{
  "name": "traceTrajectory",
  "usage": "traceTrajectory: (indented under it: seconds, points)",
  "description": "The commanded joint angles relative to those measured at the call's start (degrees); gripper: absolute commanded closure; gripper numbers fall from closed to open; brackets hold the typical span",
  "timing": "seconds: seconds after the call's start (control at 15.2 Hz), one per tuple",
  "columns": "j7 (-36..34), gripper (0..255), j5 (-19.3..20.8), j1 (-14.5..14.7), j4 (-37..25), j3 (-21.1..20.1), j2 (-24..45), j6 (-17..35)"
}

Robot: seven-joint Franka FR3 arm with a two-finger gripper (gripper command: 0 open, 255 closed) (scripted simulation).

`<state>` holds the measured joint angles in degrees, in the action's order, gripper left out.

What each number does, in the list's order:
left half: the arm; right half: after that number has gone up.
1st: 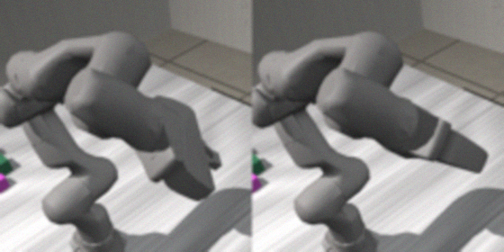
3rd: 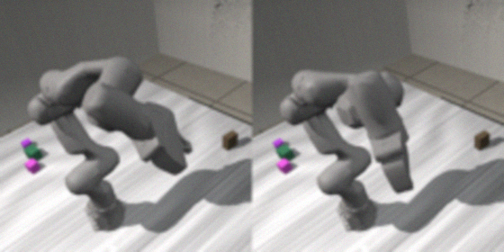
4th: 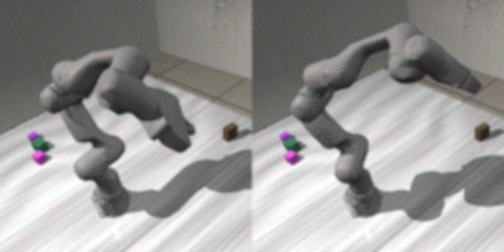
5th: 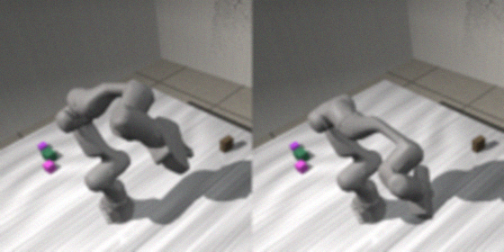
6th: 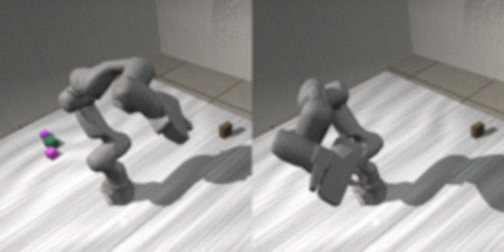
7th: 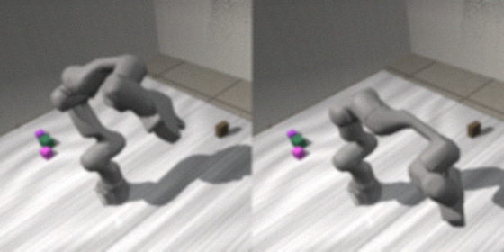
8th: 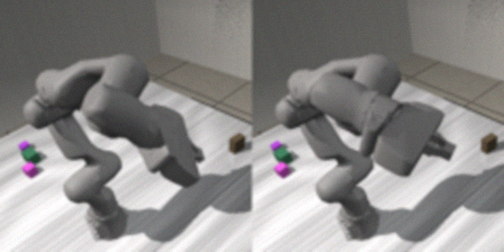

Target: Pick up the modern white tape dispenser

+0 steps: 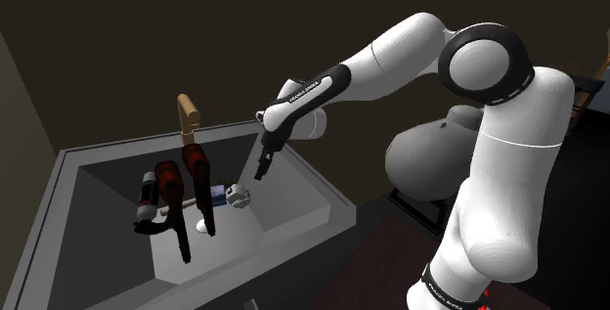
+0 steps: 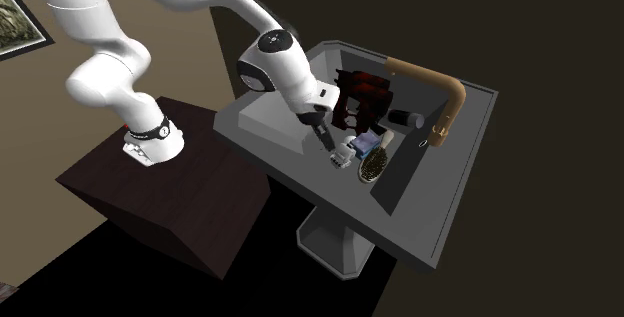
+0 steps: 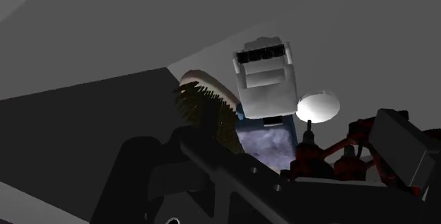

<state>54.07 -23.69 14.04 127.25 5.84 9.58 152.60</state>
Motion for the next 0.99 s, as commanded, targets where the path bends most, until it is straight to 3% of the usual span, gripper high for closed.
traceTrajectory:
  seconds: [0.0,0.4,0.92]
  points:
    - [3.74,0,-2.38,-0.19,-2.5,-1.37,3.95,1.58]
    - [12.31,0,-6.01,-1.77,-12.78,-5.96,16.55,4.46]
    - [15.35,0,-8.41,-3.28,-13.59,-8.15,21.31,8.41]
